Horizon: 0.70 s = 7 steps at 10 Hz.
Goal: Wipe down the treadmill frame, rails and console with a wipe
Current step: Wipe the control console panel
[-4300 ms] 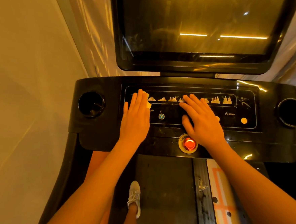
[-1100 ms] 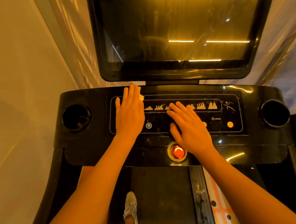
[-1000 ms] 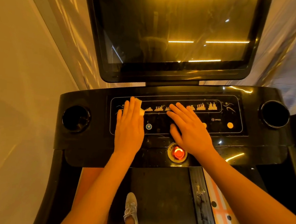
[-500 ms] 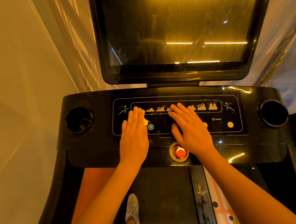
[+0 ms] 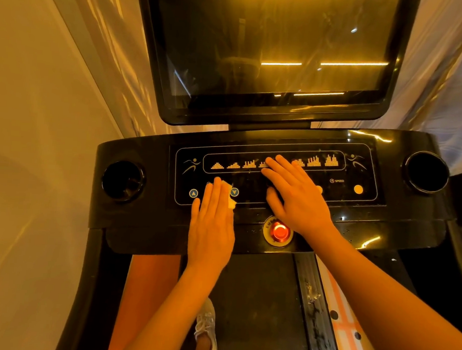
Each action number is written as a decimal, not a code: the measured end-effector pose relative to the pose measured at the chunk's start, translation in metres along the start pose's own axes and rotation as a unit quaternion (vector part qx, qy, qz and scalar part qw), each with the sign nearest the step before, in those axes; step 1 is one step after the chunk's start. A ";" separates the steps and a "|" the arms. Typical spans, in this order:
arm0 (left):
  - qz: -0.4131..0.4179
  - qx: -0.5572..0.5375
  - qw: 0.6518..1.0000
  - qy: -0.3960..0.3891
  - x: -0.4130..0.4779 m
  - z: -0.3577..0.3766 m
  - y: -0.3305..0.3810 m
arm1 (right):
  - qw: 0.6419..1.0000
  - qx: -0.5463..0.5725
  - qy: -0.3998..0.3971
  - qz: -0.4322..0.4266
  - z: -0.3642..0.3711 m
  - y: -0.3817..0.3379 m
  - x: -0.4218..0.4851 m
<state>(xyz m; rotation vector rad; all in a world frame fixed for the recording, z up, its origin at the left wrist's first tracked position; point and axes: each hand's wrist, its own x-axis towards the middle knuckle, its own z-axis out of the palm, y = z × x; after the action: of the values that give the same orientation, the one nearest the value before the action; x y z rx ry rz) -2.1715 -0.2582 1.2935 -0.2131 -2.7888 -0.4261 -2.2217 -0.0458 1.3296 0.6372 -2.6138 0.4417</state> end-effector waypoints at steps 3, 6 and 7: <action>0.028 0.035 0.999 -0.001 -0.067 0.019 -0.003 | 1.000 -0.001 0.001 -0.001 -0.001 -0.001 0.000; 0.019 0.016 1.000 -0.020 -0.008 0.002 0.009 | 1.000 0.004 0.008 -0.004 0.000 -0.001 0.000; 0.013 0.007 0.999 -0.029 0.019 -0.006 0.015 | 1.000 0.001 0.008 -0.004 0.000 0.000 0.000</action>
<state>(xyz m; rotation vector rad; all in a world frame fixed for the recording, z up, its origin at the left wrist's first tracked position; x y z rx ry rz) -2.1851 -0.2438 1.3089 -0.2625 -2.8424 -0.4006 -2.2220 -0.0466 1.3295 0.6422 -2.5953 0.4464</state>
